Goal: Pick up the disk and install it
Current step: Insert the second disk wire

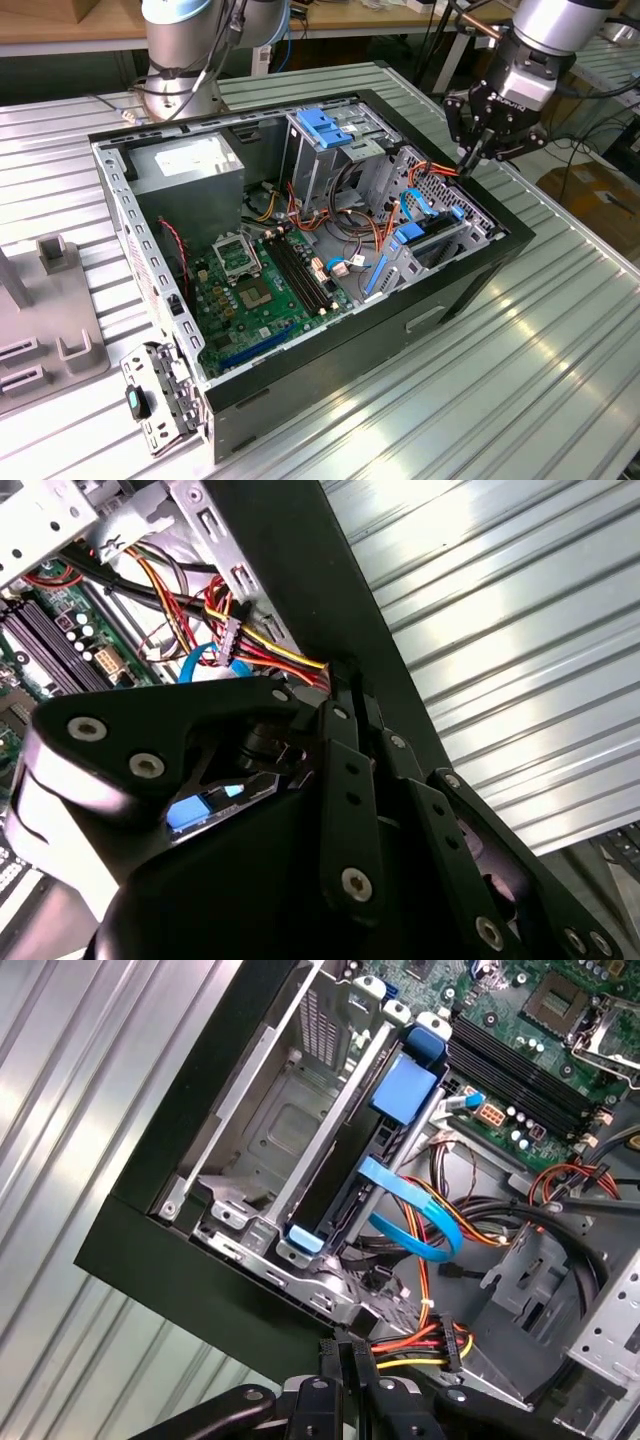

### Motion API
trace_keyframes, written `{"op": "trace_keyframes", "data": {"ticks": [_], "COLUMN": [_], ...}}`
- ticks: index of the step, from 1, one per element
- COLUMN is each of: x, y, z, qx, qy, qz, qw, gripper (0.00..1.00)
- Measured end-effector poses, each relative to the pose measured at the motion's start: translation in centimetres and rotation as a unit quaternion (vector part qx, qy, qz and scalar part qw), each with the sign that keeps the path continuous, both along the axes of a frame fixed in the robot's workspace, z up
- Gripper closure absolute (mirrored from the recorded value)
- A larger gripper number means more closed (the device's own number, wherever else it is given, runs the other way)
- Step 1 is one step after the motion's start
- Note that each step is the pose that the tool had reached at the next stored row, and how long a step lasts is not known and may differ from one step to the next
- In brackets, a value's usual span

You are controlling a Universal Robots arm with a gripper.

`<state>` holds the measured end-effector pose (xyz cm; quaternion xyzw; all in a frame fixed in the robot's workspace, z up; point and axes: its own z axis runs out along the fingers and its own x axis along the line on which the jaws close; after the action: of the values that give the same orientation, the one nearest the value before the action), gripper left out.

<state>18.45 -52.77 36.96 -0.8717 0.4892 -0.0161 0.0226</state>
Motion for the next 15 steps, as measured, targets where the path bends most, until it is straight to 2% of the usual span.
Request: {"op": "trace_keyframes", "data": {"ticks": [7, 9, 12, 15], "x": [-1.88, -2.68, -3.24, -3.33], "y": [-0.19, -0.22, -0.22, -0.23], "z": [-0.01, -0.02, -0.04, -0.05], "qx": [0.0000, 0.0000, 0.0000, 0.0000], "qy": [-0.0002, -0.0002, -0.0002, -0.0002], "qz": [0.000, -0.001, -0.003, -0.006], "qw": [1.00000, 1.00000, 1.00000, 0.99998], "gripper": [0.84, 0.84, 0.84, 0.84]}}
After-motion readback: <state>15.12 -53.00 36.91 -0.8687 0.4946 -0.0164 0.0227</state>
